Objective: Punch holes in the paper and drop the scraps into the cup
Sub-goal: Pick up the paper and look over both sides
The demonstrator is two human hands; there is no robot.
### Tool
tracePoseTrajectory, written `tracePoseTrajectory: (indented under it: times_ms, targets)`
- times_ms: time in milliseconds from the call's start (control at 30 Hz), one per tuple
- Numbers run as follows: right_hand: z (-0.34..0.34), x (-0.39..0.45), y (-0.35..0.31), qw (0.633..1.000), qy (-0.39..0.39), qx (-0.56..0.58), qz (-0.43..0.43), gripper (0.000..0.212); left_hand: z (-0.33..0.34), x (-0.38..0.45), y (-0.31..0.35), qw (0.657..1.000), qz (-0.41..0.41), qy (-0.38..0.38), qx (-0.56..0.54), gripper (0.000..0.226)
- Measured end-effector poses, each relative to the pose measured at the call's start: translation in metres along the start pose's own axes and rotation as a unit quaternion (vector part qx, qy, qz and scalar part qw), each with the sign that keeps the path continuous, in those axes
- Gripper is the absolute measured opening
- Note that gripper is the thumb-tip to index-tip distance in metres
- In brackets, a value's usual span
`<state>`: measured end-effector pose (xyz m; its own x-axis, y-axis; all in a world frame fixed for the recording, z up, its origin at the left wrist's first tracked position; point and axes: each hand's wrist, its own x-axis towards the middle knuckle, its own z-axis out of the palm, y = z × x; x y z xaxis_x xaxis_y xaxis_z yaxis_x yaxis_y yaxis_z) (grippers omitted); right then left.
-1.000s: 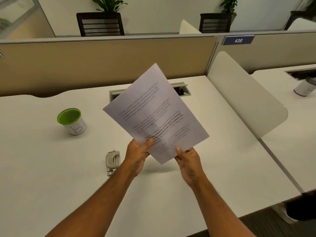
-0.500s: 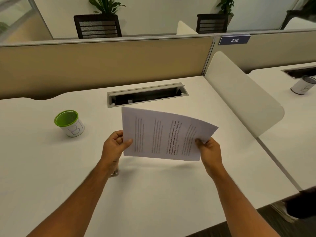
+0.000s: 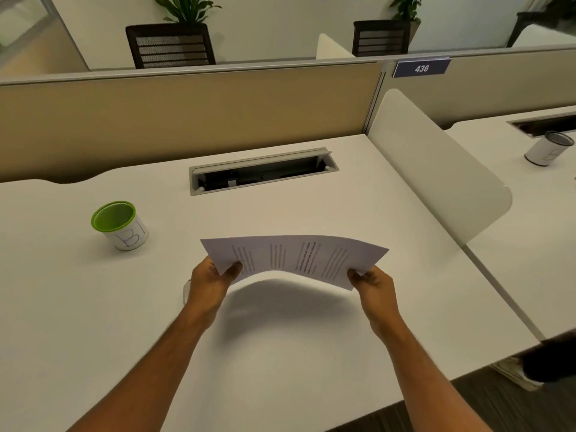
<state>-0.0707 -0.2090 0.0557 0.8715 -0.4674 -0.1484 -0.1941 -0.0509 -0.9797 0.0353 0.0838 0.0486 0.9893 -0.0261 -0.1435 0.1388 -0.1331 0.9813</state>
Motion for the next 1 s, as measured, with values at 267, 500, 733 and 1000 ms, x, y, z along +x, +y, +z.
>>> tracePoseTrajectory:
  times_ms: [267, 500, 733, 1000]
  targets:
    - [-0.003, -0.009, 0.016, 0.998, -0.014, -0.025, 0.048, 0.032, 0.009, -0.009, -0.013, 0.998, -0.005, -0.046, 0.033, 0.034]
    - [-0.009, -0.008, 0.028, 0.989, 0.023, 0.11, 0.097, 0.021, 0.02, -0.004, 0.009, 0.999, -0.003, -0.037, -0.005, 0.03]
    - [0.014, -0.01, 0.005, 0.931, -0.098, 0.347, 0.057, 0.065, 0.037, -0.008, 0.025, 0.99, -0.024, -0.059, -0.123, 0.026]
    - [0.03, 0.003, -0.056, 0.96, -0.051, 0.271, -0.04, 0.043, 0.031, -0.011, 0.019, 0.974, -0.048, -0.079, -0.207, 0.032]
